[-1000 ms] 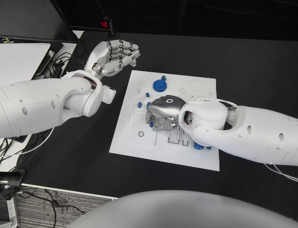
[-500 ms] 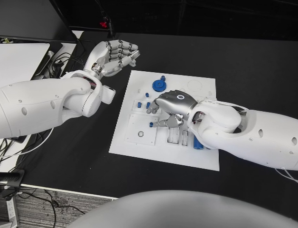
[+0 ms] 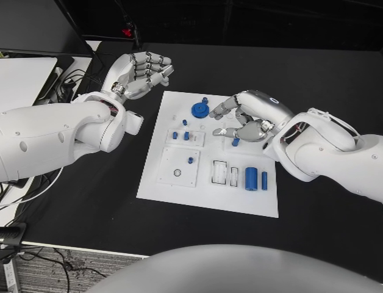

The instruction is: Assemble the parts on the task board

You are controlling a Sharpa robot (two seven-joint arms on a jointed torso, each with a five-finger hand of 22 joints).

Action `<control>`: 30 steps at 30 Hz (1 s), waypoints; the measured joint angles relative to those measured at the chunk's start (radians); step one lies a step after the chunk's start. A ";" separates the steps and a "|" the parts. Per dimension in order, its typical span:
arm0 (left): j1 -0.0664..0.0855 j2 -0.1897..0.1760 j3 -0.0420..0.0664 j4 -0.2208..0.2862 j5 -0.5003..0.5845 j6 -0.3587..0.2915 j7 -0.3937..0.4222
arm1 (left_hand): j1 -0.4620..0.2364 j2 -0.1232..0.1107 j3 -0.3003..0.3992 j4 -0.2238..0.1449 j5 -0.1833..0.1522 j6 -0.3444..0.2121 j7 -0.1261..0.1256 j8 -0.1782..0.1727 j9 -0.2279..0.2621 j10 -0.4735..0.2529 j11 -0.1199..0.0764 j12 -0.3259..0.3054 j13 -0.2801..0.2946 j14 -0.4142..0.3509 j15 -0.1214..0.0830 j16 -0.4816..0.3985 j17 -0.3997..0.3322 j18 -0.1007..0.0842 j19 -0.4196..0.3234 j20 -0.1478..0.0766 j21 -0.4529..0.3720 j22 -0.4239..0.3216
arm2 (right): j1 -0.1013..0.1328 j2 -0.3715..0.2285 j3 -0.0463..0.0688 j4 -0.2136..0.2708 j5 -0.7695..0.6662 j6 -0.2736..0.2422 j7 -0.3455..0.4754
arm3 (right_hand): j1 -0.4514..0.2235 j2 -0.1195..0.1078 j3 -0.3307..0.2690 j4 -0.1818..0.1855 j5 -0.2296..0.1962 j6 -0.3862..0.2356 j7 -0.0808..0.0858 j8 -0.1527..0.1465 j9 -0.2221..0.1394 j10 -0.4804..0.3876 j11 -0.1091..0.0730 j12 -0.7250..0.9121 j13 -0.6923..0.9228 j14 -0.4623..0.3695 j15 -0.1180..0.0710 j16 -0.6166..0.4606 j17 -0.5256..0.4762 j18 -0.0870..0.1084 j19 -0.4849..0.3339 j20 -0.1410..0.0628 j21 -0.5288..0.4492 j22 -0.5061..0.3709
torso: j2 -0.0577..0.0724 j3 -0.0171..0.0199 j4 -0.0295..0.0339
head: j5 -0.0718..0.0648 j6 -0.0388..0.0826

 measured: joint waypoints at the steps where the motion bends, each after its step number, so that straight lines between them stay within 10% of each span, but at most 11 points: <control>1: 0.000 0.001 0.000 -0.001 0.000 0.000 0.000 | 0.000 0.000 0.000 0.000 0.000 0.000 0.000 0.000 0.000 0.000 0.000 0.000 0.000 0.000 0.000 0.000 0.000 0.000 0.000 0.000 0.000 0.000 | 0.002 -0.005 -0.001 -0.003 0.012 0.005 0.001 | -0.006 0.006 -0.005 0.002 0.000 -0.001 0.001 0.000 0.000 -0.008 0.001 -0.002 0.000 -0.001 0.001 0.001 0.000 0.000 0.003 0.003 -0.004 0.000 | 0.000 0.0000 0.0001 | -0.002 0.000; 30: -0.001 0.003 0.000 -0.004 0.000 0.000 0.000 | 0.000 0.000 0.000 0.000 0.000 0.000 0.000 0.000 0.000 0.000 0.000 0.000 0.000 0.000 0.000 0.000 0.000 0.000 0.000 0.000 0.000 0.000 | -0.010 -0.006 -0.003 -0.045 -0.193 0.252 -0.240 | -0.026 0.005 -0.037 0.007 0.000 -0.017 0.004 0.000 0.000 -0.055 0.005 0.018 0.002 -0.001 0.008 0.015 0.004 0.000 0.003 0.010 -0.021 0.000 | 0.002 0.0020 -0.0004 | -0.024 0.000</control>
